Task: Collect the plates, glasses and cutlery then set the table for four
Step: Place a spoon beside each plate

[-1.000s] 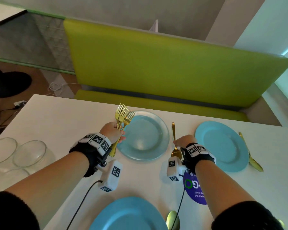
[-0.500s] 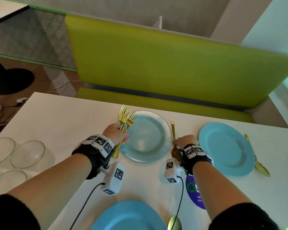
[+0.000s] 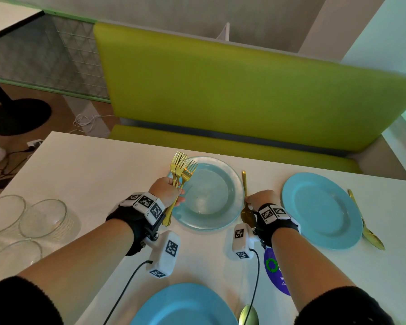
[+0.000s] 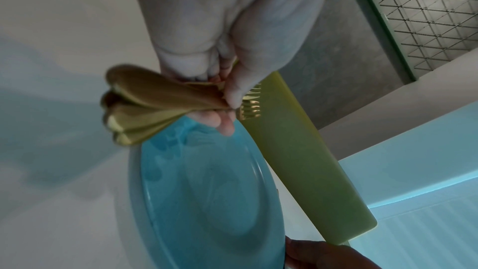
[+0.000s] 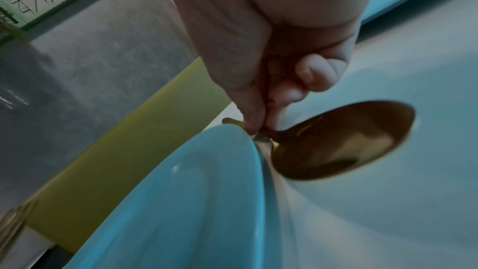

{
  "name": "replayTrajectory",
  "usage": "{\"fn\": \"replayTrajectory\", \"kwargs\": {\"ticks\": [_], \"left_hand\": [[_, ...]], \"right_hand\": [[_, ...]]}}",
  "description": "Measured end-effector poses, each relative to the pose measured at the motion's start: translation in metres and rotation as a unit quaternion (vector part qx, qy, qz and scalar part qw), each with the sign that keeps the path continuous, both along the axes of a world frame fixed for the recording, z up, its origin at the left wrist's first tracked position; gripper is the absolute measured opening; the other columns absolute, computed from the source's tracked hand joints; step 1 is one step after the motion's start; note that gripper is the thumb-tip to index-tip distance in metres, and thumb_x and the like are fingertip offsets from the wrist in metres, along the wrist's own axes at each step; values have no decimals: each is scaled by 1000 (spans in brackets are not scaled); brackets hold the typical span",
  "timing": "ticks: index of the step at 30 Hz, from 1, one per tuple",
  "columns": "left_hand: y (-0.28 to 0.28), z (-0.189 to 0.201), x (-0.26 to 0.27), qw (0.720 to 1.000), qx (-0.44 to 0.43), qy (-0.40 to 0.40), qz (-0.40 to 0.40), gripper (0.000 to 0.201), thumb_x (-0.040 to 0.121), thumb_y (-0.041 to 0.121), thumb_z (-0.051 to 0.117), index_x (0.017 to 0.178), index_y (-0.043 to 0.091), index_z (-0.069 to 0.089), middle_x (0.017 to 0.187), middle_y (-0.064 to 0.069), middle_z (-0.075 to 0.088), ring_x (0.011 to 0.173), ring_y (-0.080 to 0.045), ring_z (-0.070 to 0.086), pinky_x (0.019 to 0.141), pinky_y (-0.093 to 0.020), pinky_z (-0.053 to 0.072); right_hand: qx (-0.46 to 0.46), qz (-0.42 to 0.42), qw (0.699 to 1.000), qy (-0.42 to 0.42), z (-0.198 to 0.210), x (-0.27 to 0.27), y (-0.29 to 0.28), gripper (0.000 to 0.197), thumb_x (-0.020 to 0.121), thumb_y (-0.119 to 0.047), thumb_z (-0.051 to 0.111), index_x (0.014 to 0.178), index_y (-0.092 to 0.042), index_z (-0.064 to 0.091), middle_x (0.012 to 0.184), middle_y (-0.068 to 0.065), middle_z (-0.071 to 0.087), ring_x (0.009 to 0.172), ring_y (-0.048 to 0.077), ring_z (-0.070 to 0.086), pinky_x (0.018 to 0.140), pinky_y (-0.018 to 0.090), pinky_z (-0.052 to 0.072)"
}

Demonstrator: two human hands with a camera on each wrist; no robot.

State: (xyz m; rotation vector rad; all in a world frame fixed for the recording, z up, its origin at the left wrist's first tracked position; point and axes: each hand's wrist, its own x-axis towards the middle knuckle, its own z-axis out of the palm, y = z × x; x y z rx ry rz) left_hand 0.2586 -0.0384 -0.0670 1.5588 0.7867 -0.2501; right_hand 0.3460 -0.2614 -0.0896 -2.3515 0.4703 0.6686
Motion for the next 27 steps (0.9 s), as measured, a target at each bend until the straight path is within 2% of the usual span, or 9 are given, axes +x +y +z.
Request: {"fn": "replayTrajectory", "kwargs": {"ticks": [4, 7, 9, 11, 14, 16, 19, 22, 27], "left_hand": [[1, 1, -2, 1000, -5, 3, -11, 25, 95, -3, 43, 76, 13, 46, 76, -2, 55, 63, -13, 57, 40, -12, 46], [0, 2, -2, 1000, -5, 5, -14, 26, 95, -4, 42, 76, 14, 47, 77, -2, 56, 64, -14, 57, 45, -15, 47], [-1, 1, -3, 1000, -2, 8, -17, 24, 94, -3, 43, 78, 14, 48, 78, -2, 57, 64, -13, 59, 52, -17, 47], [-2, 1, -3, 1000, -5, 10, -17, 22, 95, -3, 43, 81, 13, 50, 79, -3, 58, 64, -14, 59, 54, -19, 47], [-7, 3, -5, 999, -12, 15, -28, 20, 94, -3, 45, 81, 12, 49, 77, -4, 59, 63, -15, 59, 43, -16, 45], [-11, 5, -6, 999, -12, 15, -42, 18, 92, -4, 48, 83, 12, 48, 74, -4, 60, 62, -15, 59, 37, -15, 41], [-18, 7, -8, 997, -6, 15, -69, 21, 92, -5, 48, 81, 13, 45, 72, -5, 61, 54, -12, 60, 38, -16, 38], [-23, 10, -11, 994, -1, 18, -110, 23, 92, -5, 46, 77, 13, 46, 69, -5, 61, 39, -2, 60, 37, -15, 38], [-26, 16, -17, 988, 6, 24, -153, 23, 93, -3, 47, 76, 12, 47, 70, -6, 62, 40, -2, 60, 43, -17, 41]], "right_hand": [[-21, 19, 1000, 4, -2, 2, -2, 32, 87, -21, 63, 61, -22, 44, 88, 2, 55, 77, 18, 51, 51, 18, 38], [-151, 85, 985, -22, 4, -1, 0, 30, 89, -29, 59, 63, -15, 55, 69, 1, 58, 60, 17, 54, 46, 20, 34], [-161, 116, 979, -51, 12, -1, 5, 24, 90, -29, 56, 87, -9, 68, 90, 4, 68, 82, 21, 64, 60, 20, 41], [-175, 158, 968, -91, 22, -2, 13, 29, 91, -30, 54, 103, -8, 69, 108, 8, 69, 100, 25, 64, 73, 25, 45], [-106, 186, 962, -167, 31, -11, 33, 19, 89, -23, 58, 99, -16, 72, 106, 6, 71, 101, 26, 64, 83, 26, 49], [-55, 240, 949, -196, 37, -22, 48, 17, 87, -23, 62, 99, -20, 73, 105, 2, 71, 101, 21, 64, 89, 27, 49], [-26, 359, 908, -216, 43, -38, 64, 18, 87, -21, 62, 102, -21, 73, 109, -4, 70, 103, 15, 62, 92, 27, 46], [-66, 459, 859, -218, 43, -49, 72, 22, 90, -24, 58, 106, -27, 72, 115, -6, 68, 109, 17, 59, 93, 33, 48], [-104, 498, 840, -189, 50, -56, 65, 23, 93, -29, 53, 107, -33, 71, 113, -6, 69, 109, 17, 59, 89, 33, 50]]}}
